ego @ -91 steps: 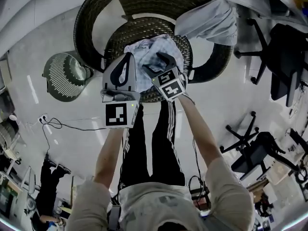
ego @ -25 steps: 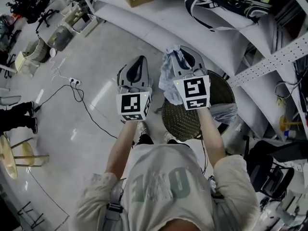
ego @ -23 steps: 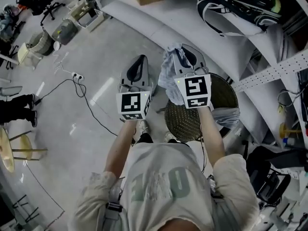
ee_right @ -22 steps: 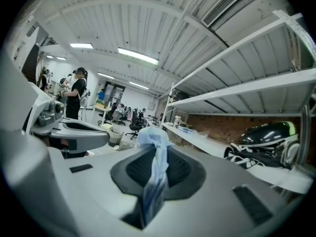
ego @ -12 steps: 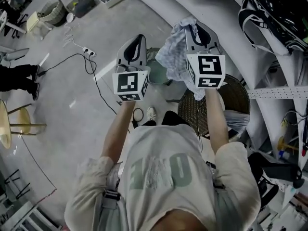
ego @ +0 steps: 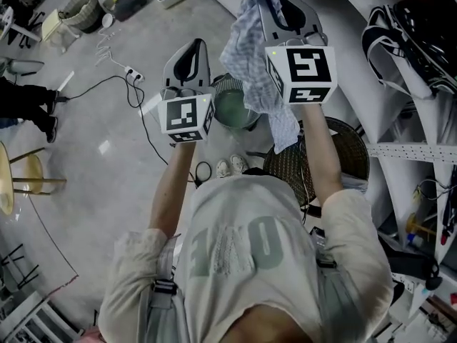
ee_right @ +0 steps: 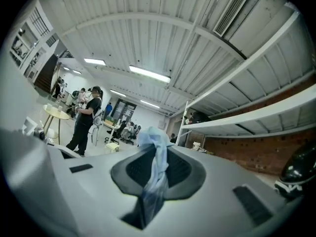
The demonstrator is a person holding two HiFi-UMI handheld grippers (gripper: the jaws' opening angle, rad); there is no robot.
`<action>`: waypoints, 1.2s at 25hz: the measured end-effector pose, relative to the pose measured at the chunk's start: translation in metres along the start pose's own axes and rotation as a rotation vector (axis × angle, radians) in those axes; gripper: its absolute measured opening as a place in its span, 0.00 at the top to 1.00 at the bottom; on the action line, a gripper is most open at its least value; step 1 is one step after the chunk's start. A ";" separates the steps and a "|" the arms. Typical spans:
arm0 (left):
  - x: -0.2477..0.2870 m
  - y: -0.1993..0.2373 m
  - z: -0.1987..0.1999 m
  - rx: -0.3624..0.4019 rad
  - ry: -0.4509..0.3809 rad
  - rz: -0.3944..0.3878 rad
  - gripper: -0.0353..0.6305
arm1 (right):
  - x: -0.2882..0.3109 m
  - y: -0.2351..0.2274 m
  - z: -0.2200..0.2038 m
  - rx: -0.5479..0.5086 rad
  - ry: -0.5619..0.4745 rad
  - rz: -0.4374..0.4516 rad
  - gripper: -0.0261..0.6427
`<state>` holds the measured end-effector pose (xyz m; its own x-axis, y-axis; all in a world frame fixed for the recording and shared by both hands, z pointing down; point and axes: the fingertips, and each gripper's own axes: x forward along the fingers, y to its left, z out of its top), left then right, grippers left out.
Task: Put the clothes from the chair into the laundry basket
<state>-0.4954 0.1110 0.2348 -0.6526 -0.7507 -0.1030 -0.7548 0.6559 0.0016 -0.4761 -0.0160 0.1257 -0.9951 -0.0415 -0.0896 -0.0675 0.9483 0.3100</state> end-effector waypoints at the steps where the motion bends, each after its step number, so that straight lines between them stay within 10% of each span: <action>1: 0.000 0.003 0.001 -0.003 -0.002 0.006 0.92 | 0.006 0.001 0.008 -0.008 -0.016 0.002 0.89; 30: -0.016 0.012 -0.018 0.011 0.056 0.032 0.92 | 0.010 0.020 -0.041 0.068 0.110 0.058 0.89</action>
<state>-0.4955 0.1291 0.2541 -0.6791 -0.7325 -0.0468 -0.7331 0.6801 -0.0069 -0.4902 -0.0107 0.1697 -0.9993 -0.0168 0.0320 -0.0084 0.9692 0.2463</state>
